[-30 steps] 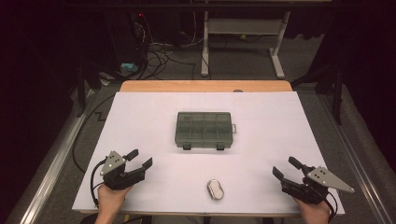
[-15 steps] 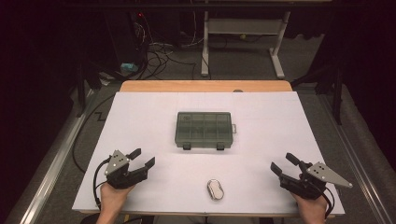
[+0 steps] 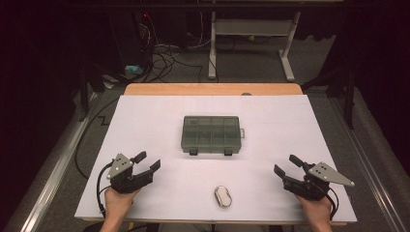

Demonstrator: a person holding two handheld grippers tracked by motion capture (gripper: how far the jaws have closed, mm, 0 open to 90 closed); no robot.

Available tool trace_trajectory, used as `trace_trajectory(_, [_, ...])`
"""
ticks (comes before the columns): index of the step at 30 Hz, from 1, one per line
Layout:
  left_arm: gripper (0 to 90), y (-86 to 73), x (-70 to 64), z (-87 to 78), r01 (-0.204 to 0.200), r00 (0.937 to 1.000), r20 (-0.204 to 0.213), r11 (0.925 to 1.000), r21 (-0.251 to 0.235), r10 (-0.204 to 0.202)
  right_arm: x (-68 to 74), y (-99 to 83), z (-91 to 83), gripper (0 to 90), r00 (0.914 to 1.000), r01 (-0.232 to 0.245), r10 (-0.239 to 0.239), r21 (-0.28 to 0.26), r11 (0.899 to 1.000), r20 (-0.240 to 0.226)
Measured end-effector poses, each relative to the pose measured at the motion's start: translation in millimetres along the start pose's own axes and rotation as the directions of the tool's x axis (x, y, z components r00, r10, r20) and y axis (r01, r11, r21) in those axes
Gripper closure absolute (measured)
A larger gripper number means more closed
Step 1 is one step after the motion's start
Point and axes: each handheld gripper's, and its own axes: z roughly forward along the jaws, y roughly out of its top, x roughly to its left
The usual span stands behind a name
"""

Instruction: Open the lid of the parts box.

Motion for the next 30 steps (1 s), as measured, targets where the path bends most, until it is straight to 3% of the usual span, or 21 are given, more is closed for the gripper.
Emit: trace_trajectory(30, [35.8, 10.2, -8.5, 29.4, -0.013, 0.9987, 0.050, 0.9999, 0.008, 0.013, 6.9, 6.7, 28.0, 29.6, 0.9991, 0.001, -0.001, 0.005, 1.000, -0.043])
